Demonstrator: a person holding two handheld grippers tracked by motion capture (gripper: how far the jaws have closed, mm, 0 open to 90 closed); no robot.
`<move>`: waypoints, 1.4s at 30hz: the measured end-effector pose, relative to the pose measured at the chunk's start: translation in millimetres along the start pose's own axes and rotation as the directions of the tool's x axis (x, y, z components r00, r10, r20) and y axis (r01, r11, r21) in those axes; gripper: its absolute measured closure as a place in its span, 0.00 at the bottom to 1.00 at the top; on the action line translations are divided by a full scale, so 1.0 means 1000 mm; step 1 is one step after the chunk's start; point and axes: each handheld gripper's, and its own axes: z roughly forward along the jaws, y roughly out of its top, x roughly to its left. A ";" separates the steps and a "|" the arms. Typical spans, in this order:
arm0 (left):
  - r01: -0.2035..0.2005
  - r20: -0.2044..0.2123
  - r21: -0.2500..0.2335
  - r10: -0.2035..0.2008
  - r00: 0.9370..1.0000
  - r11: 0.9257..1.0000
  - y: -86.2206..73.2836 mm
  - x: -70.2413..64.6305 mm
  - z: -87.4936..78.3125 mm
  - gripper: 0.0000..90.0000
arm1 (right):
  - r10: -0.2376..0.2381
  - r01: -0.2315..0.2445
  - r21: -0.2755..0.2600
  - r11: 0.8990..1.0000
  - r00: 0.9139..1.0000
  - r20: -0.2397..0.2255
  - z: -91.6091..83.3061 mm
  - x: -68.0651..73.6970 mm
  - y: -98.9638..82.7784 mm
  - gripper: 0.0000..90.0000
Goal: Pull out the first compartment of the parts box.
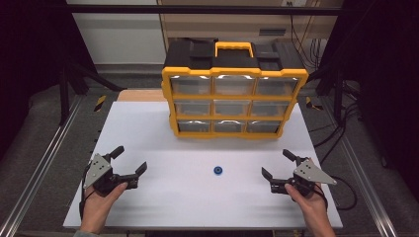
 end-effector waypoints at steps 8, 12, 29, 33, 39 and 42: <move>-0.135 -0.016 0.067 0.136 0.991 0.989 0.012 -0.020 0.007 0.04 | -0.036 0.035 0.014 0.999 0.999 0.023 -0.001 0.000 0.001 0.04; -0.178 0.012 0.094 0.177 0.984 0.980 0.019 -0.032 0.016 0.04 | -0.022 0.021 0.010 1.000 0.999 0.033 -0.003 -0.001 0.001 0.04; -0.448 0.085 0.240 0.441 0.893 0.861 0.051 -0.061 0.066 0.06 | -0.039 0.038 0.025 0.999 0.999 0.017 0.000 0.003 0.001 0.04; -0.511 0.099 0.265 0.505 0.858 0.817 0.059 -0.068 0.077 0.06 | -0.034 0.033 0.025 0.999 0.999 0.025 -0.001 0.001 0.001 0.04; -0.532 0.110 0.315 0.527 0.843 0.786 0.072 -0.077 0.088 0.06 | -0.033 0.032 0.029 0.999 0.999 0.021 0.001 0.001 0.001 0.04; -0.568 0.115 0.325 0.564 0.818 0.756 0.079 -0.083 0.093 0.06 | -0.040 0.039 0.031 0.999 0.999 0.021 0.001 0.002 0.001 0.04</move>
